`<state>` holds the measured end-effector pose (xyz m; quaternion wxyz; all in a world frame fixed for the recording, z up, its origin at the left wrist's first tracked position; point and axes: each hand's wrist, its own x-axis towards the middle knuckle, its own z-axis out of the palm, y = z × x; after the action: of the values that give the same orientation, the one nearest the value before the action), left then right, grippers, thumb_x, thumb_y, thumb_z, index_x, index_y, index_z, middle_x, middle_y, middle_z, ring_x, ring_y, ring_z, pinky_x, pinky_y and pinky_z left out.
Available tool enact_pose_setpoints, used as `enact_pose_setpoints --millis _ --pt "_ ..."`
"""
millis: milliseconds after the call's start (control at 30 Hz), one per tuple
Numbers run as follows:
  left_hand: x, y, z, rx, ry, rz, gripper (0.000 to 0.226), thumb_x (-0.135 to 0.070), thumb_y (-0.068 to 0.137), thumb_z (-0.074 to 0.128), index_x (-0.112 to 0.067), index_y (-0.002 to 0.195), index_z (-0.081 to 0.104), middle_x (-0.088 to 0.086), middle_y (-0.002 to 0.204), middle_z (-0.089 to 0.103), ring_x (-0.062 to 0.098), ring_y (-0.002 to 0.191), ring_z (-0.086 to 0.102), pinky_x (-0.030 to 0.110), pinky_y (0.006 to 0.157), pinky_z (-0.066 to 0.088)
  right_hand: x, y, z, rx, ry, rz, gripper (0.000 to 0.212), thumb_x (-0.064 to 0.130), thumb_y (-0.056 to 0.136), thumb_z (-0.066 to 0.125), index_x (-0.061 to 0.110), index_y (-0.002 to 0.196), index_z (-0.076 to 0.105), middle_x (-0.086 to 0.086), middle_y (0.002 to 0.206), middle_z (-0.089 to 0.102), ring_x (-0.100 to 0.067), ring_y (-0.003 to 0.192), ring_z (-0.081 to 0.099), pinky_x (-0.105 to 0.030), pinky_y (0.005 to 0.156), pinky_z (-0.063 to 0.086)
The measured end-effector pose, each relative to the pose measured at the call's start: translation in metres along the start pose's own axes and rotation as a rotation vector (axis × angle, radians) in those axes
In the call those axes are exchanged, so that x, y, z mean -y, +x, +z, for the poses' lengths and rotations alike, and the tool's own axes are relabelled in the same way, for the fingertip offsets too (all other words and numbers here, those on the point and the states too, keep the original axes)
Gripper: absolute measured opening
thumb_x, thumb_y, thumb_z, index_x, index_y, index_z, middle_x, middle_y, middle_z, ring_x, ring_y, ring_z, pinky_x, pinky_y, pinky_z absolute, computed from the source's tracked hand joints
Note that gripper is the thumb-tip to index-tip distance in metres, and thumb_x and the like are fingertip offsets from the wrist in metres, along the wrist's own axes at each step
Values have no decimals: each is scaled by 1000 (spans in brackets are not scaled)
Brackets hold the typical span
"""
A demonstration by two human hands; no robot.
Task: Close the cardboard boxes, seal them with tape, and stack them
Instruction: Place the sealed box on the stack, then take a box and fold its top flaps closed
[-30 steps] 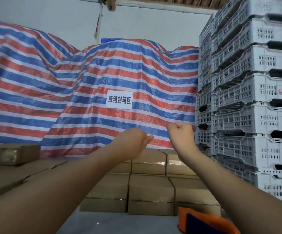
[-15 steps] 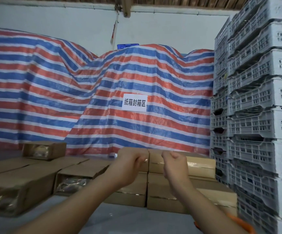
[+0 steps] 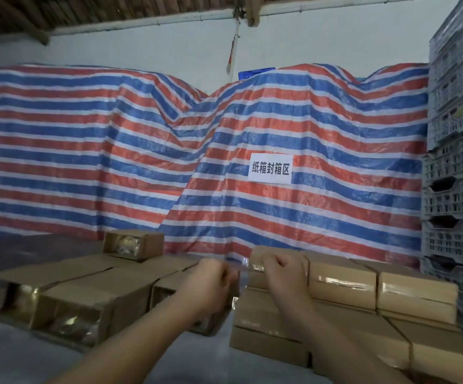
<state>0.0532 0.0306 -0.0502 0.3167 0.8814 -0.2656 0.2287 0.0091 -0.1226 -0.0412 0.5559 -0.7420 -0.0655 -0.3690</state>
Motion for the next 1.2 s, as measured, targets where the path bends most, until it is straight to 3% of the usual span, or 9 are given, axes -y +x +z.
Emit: enact_pose_setpoints --millis 133,300,367,433,500,600,733,1033,1200 --pt "58 35 -36 -9 182 -111 13 -30 100 52 -27 95 62 -5 95 63 9 86 62 32 84 54 6 45 72 163 -91 -2 30 28 101 53 13 76 60 -3 69 59 -14 62 59 -22 57 44" --pt "144 82 -68 -78 479 -173 30 -34 103 44 -30 73 48 -5 83 61 7 75 61 29 79 54 -20 107 170 277 -271 -42 38 31 97 53 25 61 43 11 45 45 -6 48 44 -23 50 31" --pt "180 110 -73 -89 585 -184 31 -33 103 44 -28 72 47 -6 78 56 8 71 57 24 70 46 -36 133 210 310 -327 -60 30 32 96 54 24 68 48 10 61 51 -8 59 49 -24 53 33" --pt "214 141 -79 -46 668 -236 27 -32 101 44 -21 77 50 -4 79 54 14 76 56 26 70 41 -51 158 249 385 -395 -49 16 36 95 55 22 96 61 7 94 62 -10 83 58 -22 62 38" --pt "251 169 -86 11 741 -306 16 -25 97 51 -20 82 54 -2 82 56 16 78 55 27 74 46 -67 184 283 443 -440 -48 47 40 93 55 18 134 51 -1 130 55 -20 117 55 -24 83 42" --pt "312 204 -91 -6 798 -278 22 -23 93 61 -23 114 60 -2 106 63 17 96 63 33 84 54 -91 221 330 493 -484 -69 71 47 88 53 21 151 35 -5 153 38 -29 138 40 -37 109 39" --pt "382 227 -92 1 914 -265 45 -44 93 57 -30 134 46 -2 131 57 20 116 58 37 89 51 -122 252 392 569 -617 -108 80 53 87 54 19 155 28 -8 158 29 -31 144 31 -42 114 36" --pt "439 263 -83 127 1063 -304 65 -32 95 54 -26 152 23 5 149 41 27 128 49 42 94 47 -154 281 474 539 -854 -248 67 45 93 57 24 151 31 -10 154 32 -37 142 28 -53 110 37" --pt "437 264 -78 227 978 -357 52 -24 93 59 -25 142 42 4 133 55 25 117 56 42 100 47 -154 288 491 549 -968 -229 52 31 97 52 23 147 40 -11 145 40 -39 136 35 -55 109 37"
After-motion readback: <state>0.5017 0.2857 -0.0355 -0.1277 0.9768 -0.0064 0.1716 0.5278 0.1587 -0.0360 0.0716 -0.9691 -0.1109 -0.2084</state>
